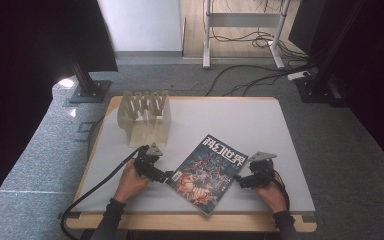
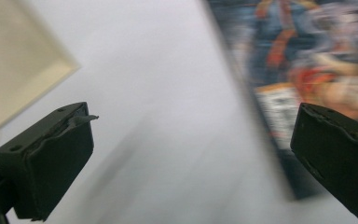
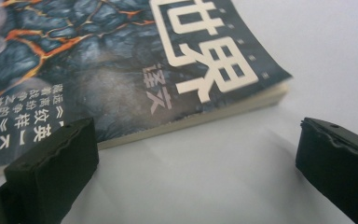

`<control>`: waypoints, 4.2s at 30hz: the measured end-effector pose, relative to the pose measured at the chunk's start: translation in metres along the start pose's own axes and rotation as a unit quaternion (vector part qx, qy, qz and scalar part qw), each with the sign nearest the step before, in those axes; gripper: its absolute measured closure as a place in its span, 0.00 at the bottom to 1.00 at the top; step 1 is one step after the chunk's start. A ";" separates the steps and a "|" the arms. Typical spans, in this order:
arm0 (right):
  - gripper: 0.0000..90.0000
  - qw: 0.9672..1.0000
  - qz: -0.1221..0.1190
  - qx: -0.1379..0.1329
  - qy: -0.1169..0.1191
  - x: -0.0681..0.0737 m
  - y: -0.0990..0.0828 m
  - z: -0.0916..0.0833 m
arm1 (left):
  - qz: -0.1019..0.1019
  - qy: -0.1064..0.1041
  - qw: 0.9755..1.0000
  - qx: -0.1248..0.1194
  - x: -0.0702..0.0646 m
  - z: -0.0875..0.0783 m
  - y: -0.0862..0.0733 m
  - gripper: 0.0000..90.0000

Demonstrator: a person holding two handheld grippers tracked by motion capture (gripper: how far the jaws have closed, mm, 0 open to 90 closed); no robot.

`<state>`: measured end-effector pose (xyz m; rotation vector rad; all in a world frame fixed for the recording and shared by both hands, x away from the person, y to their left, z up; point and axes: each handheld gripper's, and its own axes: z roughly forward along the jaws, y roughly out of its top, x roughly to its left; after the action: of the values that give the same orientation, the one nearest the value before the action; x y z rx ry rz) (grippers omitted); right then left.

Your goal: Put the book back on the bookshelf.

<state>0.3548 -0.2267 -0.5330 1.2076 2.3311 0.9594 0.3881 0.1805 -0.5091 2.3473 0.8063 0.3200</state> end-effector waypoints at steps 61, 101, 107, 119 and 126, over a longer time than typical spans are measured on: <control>0.26 0.986 0.097 0.003 0.138 0.012 0.087 0.070 | 0.003 -0.023 1.000 -0.012 -0.039 0.017 -0.009 0.00; 0.86 0.989 0.033 0.016 0.145 0.020 0.108 0.059 | 0.005 -0.024 1.000 -0.013 -0.040 0.018 -0.008 0.00; 0.90 0.990 -0.025 0.002 0.136 0.037 0.119 0.034 | 0.005 -0.024 1.000 -0.011 -0.040 0.017 -0.008 0.00; 0.91 0.988 -0.052 -0.051 0.135 0.056 0.127 -0.001 | 0.002 -0.034 0.999 -0.014 -0.036 0.015 -0.010 0.02; 0.91 0.985 -0.061 -0.072 0.142 0.057 0.131 -0.021 | -0.027 -0.086 0.996 -0.022 -0.029 0.011 0.000 0.00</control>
<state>0.3861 -0.1355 -0.4262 0.9113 2.4630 1.3050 0.3698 0.1570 -0.5182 2.2708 0.7702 0.1098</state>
